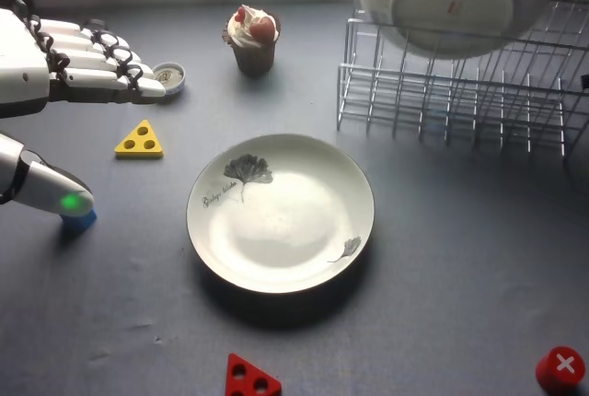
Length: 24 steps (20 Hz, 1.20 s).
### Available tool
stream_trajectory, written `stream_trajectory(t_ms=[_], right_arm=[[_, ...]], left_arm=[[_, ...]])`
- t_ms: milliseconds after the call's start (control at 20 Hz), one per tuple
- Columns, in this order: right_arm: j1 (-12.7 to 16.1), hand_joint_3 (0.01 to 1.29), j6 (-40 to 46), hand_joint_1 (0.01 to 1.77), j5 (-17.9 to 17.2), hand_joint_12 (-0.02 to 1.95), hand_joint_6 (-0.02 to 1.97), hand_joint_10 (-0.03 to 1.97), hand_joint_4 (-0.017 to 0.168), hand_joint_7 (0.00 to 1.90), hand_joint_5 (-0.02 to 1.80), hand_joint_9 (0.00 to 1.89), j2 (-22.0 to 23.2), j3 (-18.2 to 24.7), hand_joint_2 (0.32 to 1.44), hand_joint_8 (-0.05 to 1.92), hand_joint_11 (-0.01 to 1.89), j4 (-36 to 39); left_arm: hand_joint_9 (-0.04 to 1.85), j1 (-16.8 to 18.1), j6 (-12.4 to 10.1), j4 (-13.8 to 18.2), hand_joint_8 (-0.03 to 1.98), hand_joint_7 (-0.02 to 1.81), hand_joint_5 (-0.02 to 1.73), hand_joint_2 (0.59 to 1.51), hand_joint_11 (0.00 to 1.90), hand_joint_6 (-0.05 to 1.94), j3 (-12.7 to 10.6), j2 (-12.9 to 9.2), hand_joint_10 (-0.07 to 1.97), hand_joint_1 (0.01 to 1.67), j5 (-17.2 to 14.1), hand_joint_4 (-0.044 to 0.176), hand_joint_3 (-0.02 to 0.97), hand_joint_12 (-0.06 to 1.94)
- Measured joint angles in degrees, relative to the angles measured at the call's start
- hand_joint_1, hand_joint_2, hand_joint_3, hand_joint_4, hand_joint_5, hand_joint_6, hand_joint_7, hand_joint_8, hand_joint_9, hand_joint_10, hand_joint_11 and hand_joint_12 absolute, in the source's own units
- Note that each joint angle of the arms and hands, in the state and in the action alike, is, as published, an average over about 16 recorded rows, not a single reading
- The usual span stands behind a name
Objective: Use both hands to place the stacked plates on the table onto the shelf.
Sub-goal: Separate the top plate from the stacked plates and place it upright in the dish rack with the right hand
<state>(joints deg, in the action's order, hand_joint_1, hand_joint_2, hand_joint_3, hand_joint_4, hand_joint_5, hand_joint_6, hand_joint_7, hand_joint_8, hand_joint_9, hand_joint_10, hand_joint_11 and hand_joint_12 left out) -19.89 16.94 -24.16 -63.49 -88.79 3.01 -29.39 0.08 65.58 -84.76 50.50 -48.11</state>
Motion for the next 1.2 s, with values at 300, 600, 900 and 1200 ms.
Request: stream_trajectory(t_ms=[300, 600, 900, 1200], right_arm=[[-0.95, 0.01, 0.88, 1.34, -1.02, 0.46, 0.98, 0.20, -0.009, 1.00, 0.87, 1.08, -0.41, -1.10, 1.02, 0.17, 1.07, -0.92], [-2.33, 0.01, 1.86, 1.27, -2.09, 0.12, 0.97, 0.01, -0.008, 0.97, 0.88, 1.06, -0.54, -0.97, 1.05, 0.00, 1.11, -1.39], [-3.54, 0.01, 2.29, 1.25, -2.85, 0.08, 0.95, 0.02, -0.008, 0.96, 0.89, 1.06, -0.46, -0.22, 1.06, 0.01, 1.13, -1.71], [-4.50, 0.01, 2.42, 1.24, -3.71, 0.06, 0.93, 0.02, -0.008, 0.93, 0.88, 1.04, -0.28, 0.39, 1.06, 0.01, 1.13, -2.01]], left_arm=[[0.17, 0.13, 0.00, 0.44, 0.00, 0.18, 0.14, 1.022, 0.17, 0.02, 0.14, 0.03, 0.01, 0.05, 0.01, 0.005, 0.005, 0.02], [0.17, 0.29, 0.00, 0.87, 0.00, 0.18, 0.14, 1.022, 0.18, 0.02, 0.31, 0.06, 0.01, 0.05, 0.00, 0.004, 0.005, 0.02], [0.16, 0.41, 0.00, 1.20, 0.00, 0.17, 0.14, 1.022, 0.18, 0.02, 0.43, 0.07, 0.01, 0.06, -0.03, 0.005, 0.005, 0.02], [0.15, 0.42, 0.00, 1.55, 0.00, 0.16, 0.13, 1.022, 0.17, 0.02, 0.64, 0.07, 0.01, 0.06, -0.06, 0.005, 0.005, 0.02]])
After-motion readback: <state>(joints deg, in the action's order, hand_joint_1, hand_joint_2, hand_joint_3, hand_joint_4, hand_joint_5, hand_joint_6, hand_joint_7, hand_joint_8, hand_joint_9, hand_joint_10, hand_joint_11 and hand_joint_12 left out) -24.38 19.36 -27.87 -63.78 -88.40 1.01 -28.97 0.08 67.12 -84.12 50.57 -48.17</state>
